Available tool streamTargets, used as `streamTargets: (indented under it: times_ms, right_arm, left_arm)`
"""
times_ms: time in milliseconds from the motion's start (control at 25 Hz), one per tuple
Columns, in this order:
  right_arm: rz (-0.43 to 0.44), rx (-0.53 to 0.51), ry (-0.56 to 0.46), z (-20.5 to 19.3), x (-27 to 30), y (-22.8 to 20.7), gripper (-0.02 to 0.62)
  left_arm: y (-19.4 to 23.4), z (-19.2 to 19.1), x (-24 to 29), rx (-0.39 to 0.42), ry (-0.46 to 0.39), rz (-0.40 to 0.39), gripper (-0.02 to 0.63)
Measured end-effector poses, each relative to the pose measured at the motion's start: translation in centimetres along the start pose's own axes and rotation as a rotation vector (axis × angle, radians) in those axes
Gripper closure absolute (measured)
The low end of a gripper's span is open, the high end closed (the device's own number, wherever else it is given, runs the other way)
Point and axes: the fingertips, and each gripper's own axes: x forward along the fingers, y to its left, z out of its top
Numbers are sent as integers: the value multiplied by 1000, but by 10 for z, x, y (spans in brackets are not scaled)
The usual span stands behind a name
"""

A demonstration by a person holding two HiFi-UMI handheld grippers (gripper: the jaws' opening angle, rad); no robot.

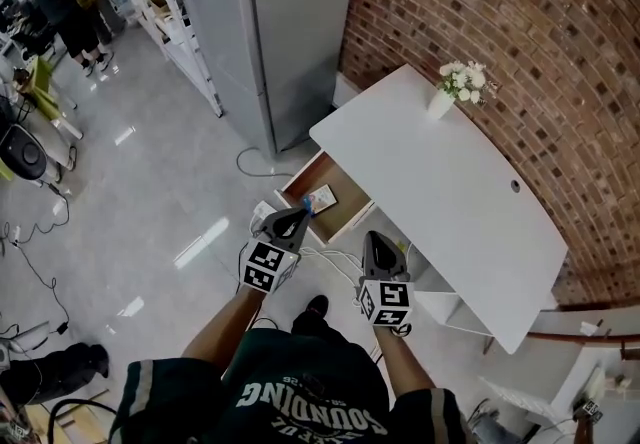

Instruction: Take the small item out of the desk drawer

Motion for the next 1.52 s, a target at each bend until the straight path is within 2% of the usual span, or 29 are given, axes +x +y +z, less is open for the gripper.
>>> streamTargets:
  times_ms: [440, 600, 960, 1520]
  right_arm:
    - [46, 42, 26, 0, 42, -3, 571]
    - [47, 34, 38, 2, 53, 9, 571]
    - [-62, 65, 42, 9, 80, 24, 571]
    - [-272, 105, 61, 10, 102, 43, 571]
  left_arm:
    - [21, -1, 19, 23, 61, 15, 591]
    - [38, 1, 21, 16, 40, 8, 591]
    - [77, 7, 43, 41, 62, -109, 591]
    - [107, -1, 71, 82, 83, -332, 590]
